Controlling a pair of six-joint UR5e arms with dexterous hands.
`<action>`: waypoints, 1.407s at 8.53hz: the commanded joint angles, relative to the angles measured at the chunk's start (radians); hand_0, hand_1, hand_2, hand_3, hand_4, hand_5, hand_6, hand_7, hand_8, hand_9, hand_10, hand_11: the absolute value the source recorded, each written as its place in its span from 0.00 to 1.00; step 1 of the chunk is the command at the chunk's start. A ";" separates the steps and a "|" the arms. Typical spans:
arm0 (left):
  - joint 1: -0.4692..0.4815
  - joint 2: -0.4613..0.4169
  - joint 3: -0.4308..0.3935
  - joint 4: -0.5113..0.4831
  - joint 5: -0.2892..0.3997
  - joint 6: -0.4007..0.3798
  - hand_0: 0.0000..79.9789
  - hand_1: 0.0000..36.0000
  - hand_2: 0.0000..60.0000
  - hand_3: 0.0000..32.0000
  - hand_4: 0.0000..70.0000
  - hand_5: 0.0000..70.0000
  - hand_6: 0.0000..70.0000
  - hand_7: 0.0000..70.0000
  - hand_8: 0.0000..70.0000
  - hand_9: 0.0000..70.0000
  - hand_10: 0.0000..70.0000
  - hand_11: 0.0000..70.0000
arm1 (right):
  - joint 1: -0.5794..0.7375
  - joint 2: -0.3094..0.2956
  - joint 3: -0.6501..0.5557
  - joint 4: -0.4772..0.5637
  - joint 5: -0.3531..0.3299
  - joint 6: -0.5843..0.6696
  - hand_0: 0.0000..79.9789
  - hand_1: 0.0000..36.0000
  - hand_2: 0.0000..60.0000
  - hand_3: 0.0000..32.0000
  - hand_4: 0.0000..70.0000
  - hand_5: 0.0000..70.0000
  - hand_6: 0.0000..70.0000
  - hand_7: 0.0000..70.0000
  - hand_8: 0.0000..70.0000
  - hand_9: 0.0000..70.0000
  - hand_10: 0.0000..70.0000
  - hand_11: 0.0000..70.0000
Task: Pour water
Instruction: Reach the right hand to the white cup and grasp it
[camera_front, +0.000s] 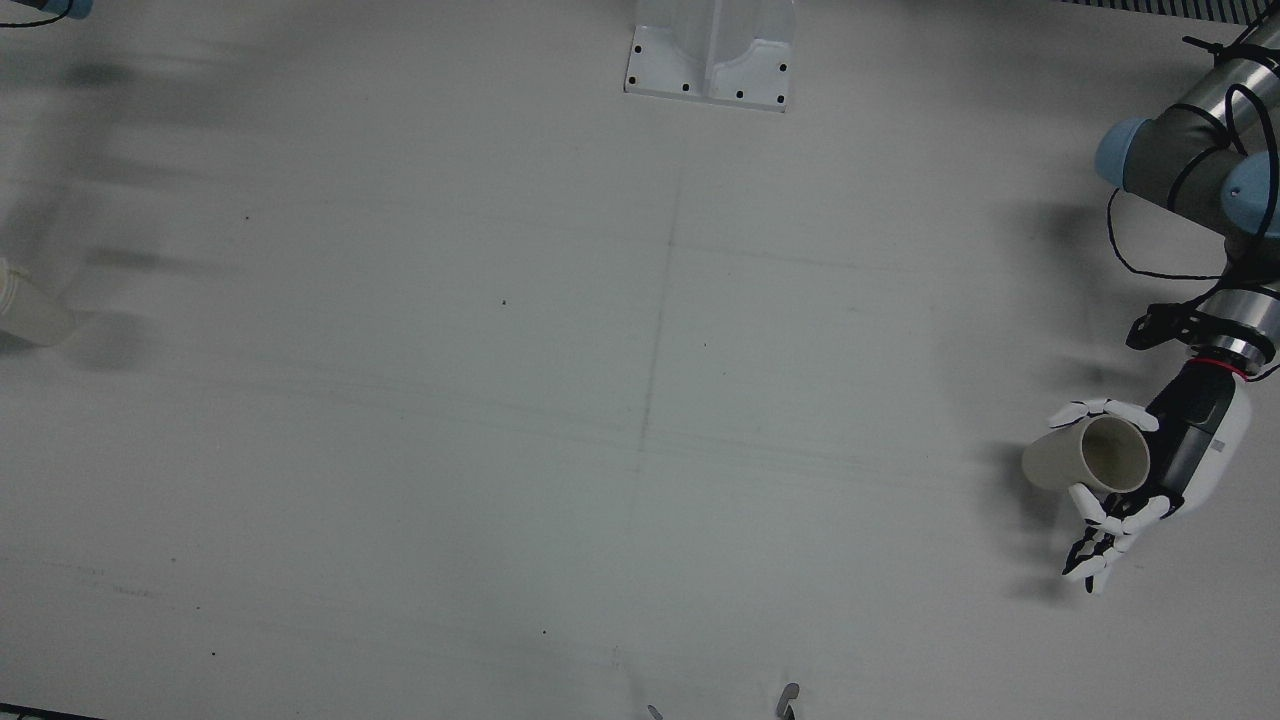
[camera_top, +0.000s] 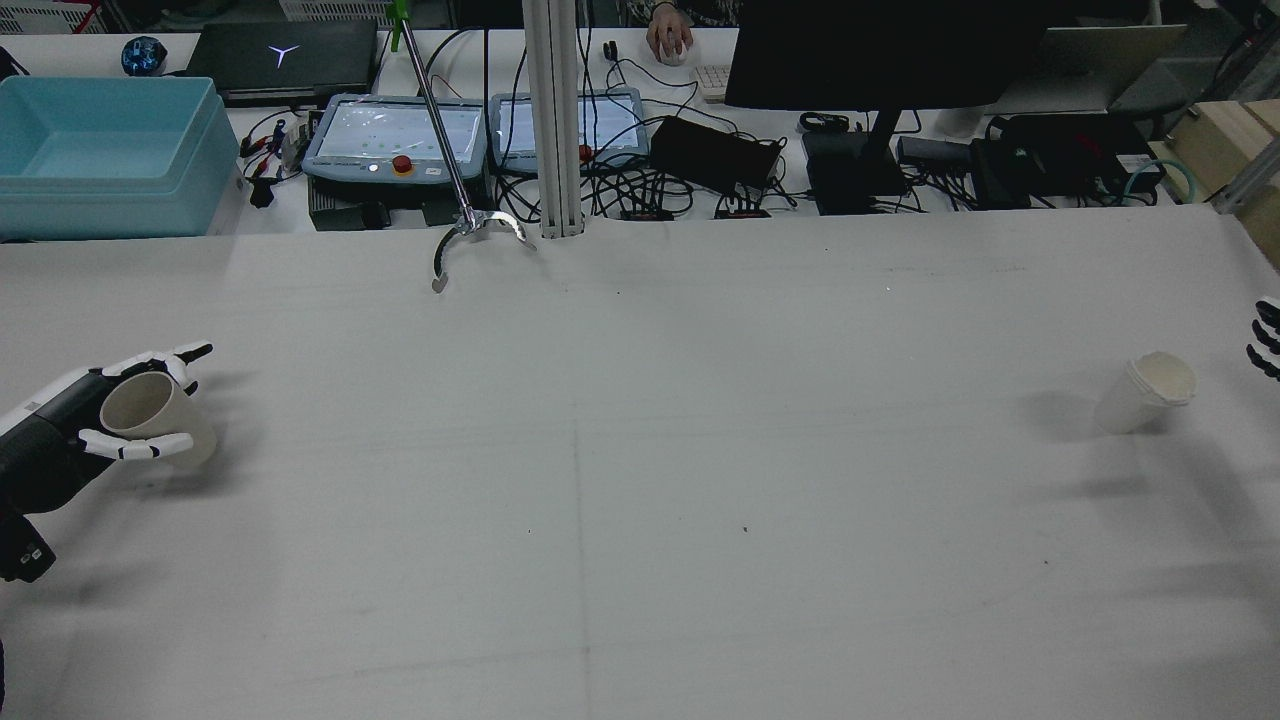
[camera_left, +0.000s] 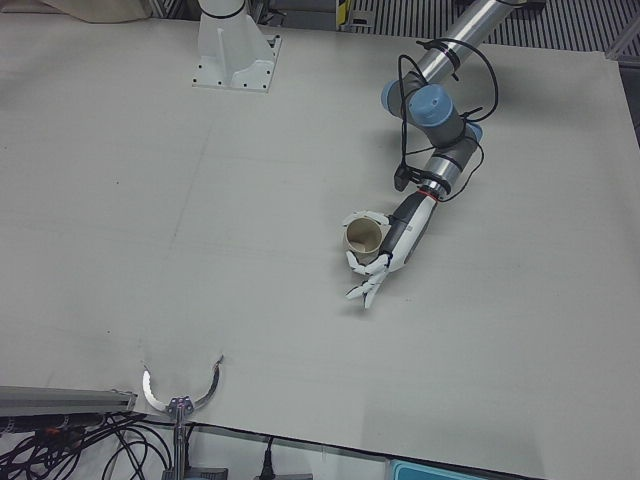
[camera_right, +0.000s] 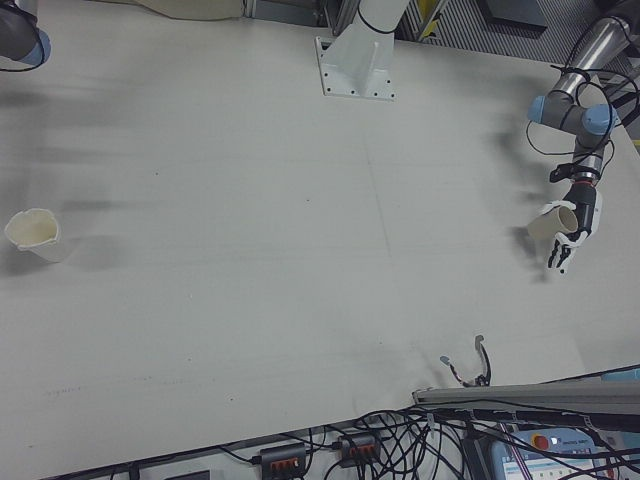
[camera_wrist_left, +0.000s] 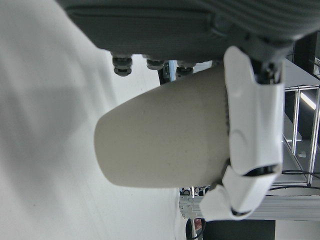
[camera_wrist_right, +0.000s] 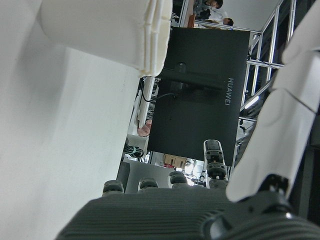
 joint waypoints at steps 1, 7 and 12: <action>0.002 0.000 -0.013 0.010 -0.001 0.001 0.75 0.90 0.95 0.00 0.79 1.00 0.12 0.23 0.01 0.02 0.05 0.10 | 0.016 0.060 -0.147 0.001 -0.070 -0.072 0.65 0.51 0.14 0.00 0.02 0.23 0.04 0.05 0.00 0.00 0.00 0.00; 0.040 0.002 -0.013 0.005 -0.040 0.000 0.74 0.90 0.96 0.00 0.78 1.00 0.13 0.22 0.01 0.02 0.06 0.11 | 0.013 0.107 -0.175 -0.011 -0.076 -0.126 0.64 0.51 0.19 0.00 0.04 0.41 0.07 0.10 0.03 0.03 0.00 0.00; 0.040 0.002 -0.013 -0.003 -0.054 -0.008 0.74 0.89 0.95 0.00 0.77 1.00 0.12 0.22 0.01 0.02 0.06 0.11 | -0.030 0.130 -0.157 -0.063 -0.071 -0.202 0.65 0.55 0.25 0.00 0.11 0.49 0.10 0.16 0.05 0.06 0.00 0.00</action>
